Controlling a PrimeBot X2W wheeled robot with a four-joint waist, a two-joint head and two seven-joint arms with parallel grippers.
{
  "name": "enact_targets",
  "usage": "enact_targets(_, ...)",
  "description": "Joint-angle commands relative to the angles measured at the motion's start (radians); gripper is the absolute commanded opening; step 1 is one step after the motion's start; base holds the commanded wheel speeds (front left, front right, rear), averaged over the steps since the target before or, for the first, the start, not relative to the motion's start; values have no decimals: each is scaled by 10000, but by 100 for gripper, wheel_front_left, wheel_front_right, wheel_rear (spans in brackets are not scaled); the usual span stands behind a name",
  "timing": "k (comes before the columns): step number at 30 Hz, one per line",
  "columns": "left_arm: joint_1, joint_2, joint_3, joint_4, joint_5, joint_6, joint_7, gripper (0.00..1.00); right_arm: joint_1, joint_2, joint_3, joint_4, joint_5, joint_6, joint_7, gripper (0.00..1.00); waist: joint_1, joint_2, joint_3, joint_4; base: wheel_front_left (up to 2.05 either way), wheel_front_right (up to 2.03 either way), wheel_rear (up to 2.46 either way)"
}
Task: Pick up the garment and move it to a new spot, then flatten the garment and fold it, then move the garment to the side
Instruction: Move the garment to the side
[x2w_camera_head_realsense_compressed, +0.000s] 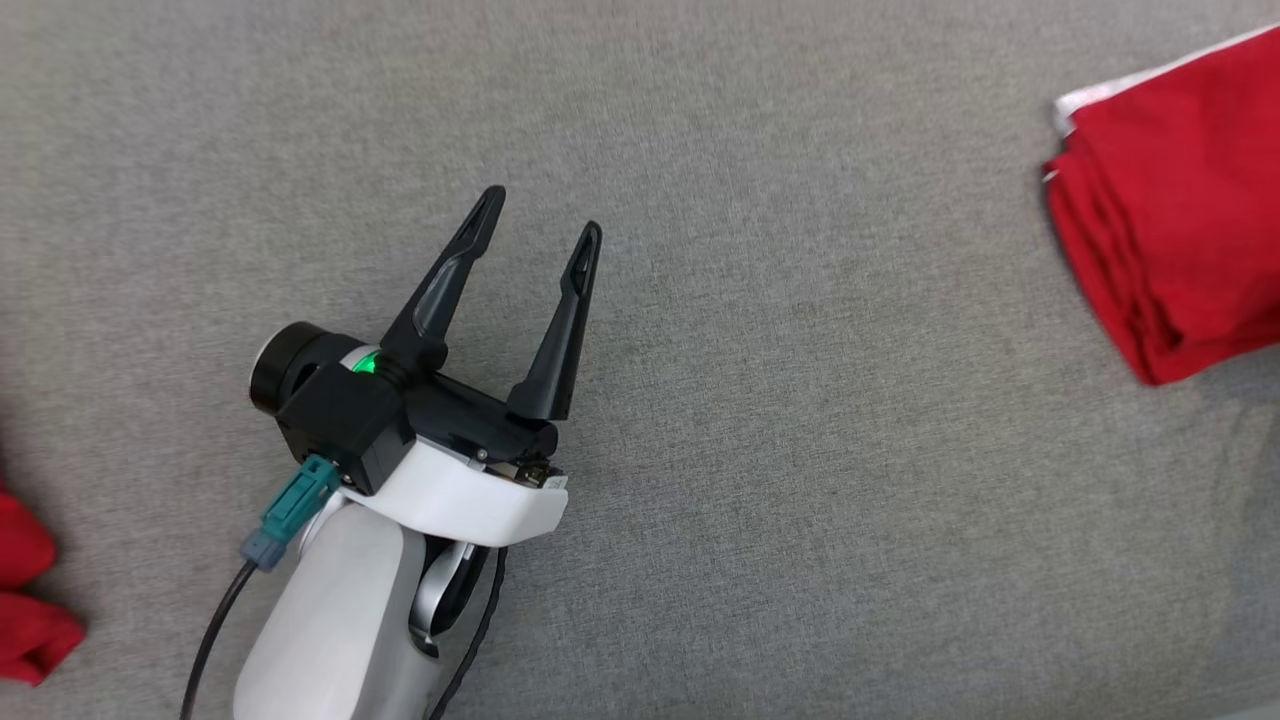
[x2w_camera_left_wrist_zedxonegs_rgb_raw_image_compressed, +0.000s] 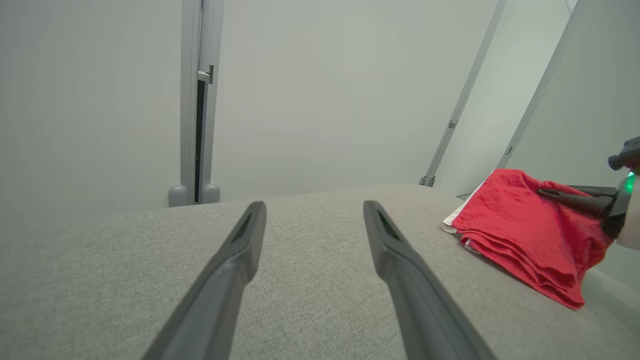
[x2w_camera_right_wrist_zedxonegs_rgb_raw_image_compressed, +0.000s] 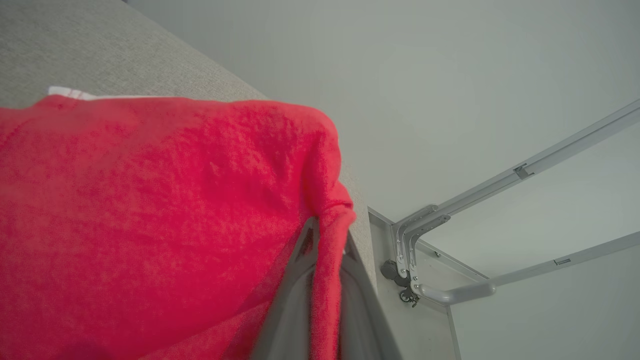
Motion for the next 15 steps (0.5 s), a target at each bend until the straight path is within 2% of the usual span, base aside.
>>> enact_targets(1, -241, 61, 6, -73, 73, -86, -4, 100, -280, -92, -282, 134, -100, -5, -59, 0, 0, 0, 523, -173, 0, 0, 0)
enact_targets(8, -468, 163, -167, -67, -48, -68, -4, 100, -645, 15, -1531, 884, -523, -5, -29, 0, 0, 0, 752, -36, 0, 0, 0)
enact_targets(9, -478, 159, -165, -54, -75, -68, -4, 100, -677, 33, -1685, 960, -608, -5, -30, 46, 0, 0, 719, -6, 0, 0, 0)
enact_targets(10, -478, 159, -165, -54, -75, -68, -4, 100, -677, 33, -1685, 960, -608, -5, -30, 46, 0, 0, 719, -6, 0, 0, 0)
enact_targets(11, -479, 151, -158, -45, -114, -69, -4, 100, -705, 60, -1842, 1025, -663, -5, -34, 100, 0, 0, 671, 27, 0, 0, 0)
enact_targets(15, -384, 132, -120, 29, -205, -70, -4, 100, -640, 331, -2321, 1210, -807, -5, -44, 100, 0, 0, 359, 140, 0, 0, 0)
